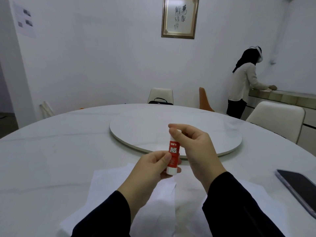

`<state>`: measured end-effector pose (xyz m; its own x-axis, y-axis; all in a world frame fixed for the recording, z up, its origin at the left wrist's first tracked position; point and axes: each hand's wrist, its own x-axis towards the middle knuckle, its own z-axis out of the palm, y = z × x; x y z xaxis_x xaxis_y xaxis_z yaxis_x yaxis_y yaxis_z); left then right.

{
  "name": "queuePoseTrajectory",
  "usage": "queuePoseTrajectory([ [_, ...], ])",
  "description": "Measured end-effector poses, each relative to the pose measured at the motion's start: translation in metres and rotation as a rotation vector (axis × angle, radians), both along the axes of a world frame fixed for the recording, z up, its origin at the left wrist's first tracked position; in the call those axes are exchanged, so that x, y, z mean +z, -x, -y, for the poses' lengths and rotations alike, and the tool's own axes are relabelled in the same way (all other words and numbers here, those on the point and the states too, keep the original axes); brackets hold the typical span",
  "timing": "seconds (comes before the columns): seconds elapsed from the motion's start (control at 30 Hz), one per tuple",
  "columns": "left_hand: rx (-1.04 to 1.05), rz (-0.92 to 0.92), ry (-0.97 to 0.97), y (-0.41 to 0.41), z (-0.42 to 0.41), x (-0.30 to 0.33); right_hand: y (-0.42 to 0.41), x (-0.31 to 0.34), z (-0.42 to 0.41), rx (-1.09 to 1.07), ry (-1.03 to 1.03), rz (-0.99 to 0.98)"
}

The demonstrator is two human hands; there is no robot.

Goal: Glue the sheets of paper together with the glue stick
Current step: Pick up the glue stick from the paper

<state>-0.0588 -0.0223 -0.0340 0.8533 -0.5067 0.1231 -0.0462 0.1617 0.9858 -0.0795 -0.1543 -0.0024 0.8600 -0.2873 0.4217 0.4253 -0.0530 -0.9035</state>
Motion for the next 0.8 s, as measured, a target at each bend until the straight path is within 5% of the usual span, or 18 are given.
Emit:
queuePoseTrajectory([
  [0.2,-0.075,-0.133,0.118,-0.0012,-0.0008,0.0001,0.0033,0.0027,0.0023,0.055,0.036,-0.045],
  [0.8,0.039,-0.058,0.033,0.0015,-0.0030,0.0040,0.0062,0.0030,-0.0017,0.029,0.053,-0.032],
])
